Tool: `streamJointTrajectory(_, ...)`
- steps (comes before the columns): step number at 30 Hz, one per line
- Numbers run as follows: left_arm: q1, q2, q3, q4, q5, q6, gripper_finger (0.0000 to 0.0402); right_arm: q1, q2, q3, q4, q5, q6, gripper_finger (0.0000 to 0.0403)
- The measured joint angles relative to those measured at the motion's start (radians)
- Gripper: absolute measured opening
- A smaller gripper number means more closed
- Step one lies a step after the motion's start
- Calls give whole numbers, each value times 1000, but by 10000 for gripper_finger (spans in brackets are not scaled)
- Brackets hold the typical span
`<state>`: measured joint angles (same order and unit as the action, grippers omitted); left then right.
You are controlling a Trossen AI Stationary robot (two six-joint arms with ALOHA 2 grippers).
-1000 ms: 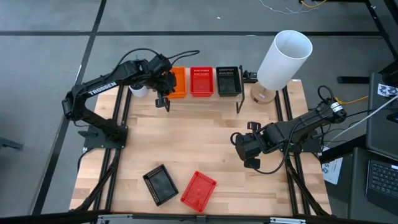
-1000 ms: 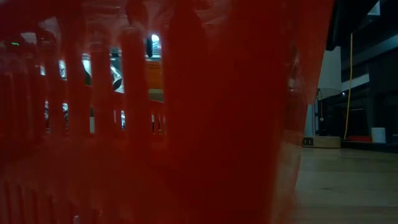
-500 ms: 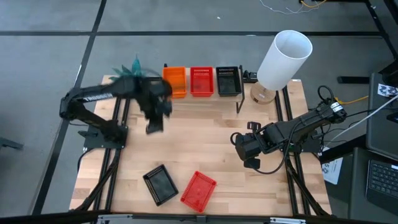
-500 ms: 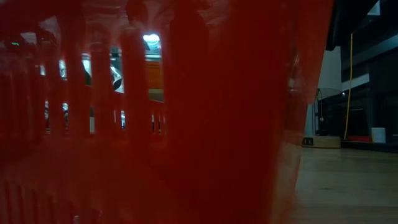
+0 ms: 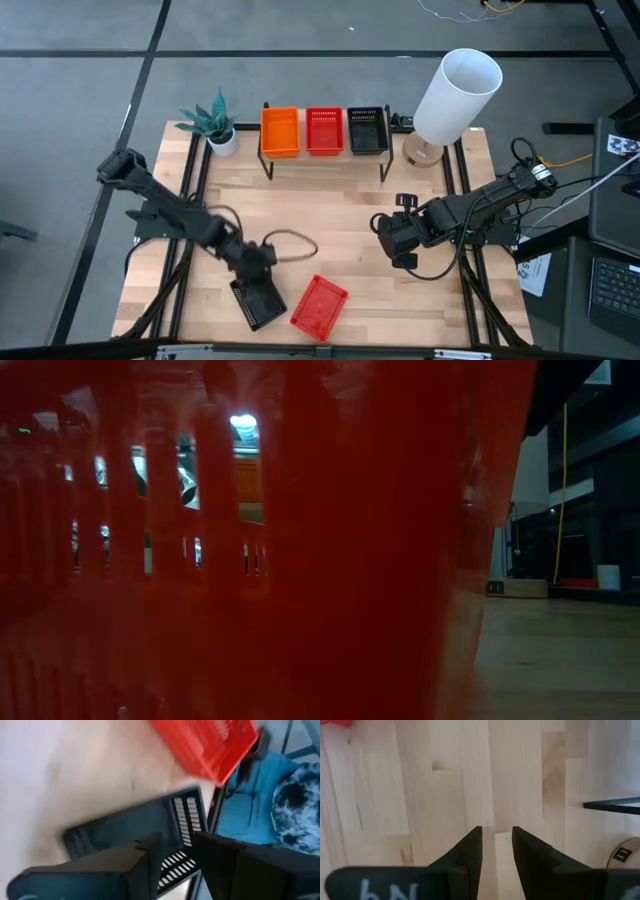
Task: Stack baskets on shelf by color
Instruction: Stack the black bin on the black bin on the shelf
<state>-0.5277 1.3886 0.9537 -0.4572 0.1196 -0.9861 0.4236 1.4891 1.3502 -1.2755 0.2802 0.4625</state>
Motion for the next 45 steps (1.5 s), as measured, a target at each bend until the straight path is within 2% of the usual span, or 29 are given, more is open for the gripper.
streamJointTrajectory(3, -51, 63, -49, -11, 42, -111, 104, 0, 0, 0, -1, -1, 0, 105)
streamJointTrajectory(5, -61, 119, -54, 1, 52, -127, 104, 0, 0, 0, -1, -1, -2, 105)
streamJointTrajectory(8, -40, 191, -53, 27, -30, -79, 104, 0, 0, 0, -2, -1, -26, 105)
streamJointTrajectory(11, 48, 288, -53, 78, -160, 65, 103, 0, 0, 0, -2, -1, -39, 105)
streamJointTrajectory(14, 193, 374, -18, 169, -319, 264, 99, 0, 0, 0, -1, -1, -46, 105)
streamJointTrajectory(15, 243, 401, 1, 203, -343, 338, 98, 0, 0, 0, 1, -1, -46, 105)
streamJointTrajectory(19, 373, 449, 117, 275, -293, 607, 93, 0, 0, 0, 1, -2, -20, 105)
streamJointTrajectory(23, 404, 436, 221, 255, -249, 752, 92, 0, 0, 0, 0, -3, 28, 105)
streamJointTrajectory(28, 372, 403, 329, 110, -234, 813, 92, 0, 0, 0, 6, -3, 25, 105)
streamJointTrajectory(32, 318, 356, 426, -216, -235, 817, 91, 5, 0, -1, 75, -9, -19, 105)
streamJointTrajectory(36, 261, 277, 475, -573, -303, 787, 91, 18, 2, -36, 304, -42, -166, 105)
streamJointTrajectory(40, 212, 188, 472, -858, -286, 690, 91, 18, 13, -137, 622, 16, -277, 105)
streamJointTrajectory(45, 153, 51, 472, -1014, -343, 520, 91, -22, 98, -176, 796, 32, -365, 105)
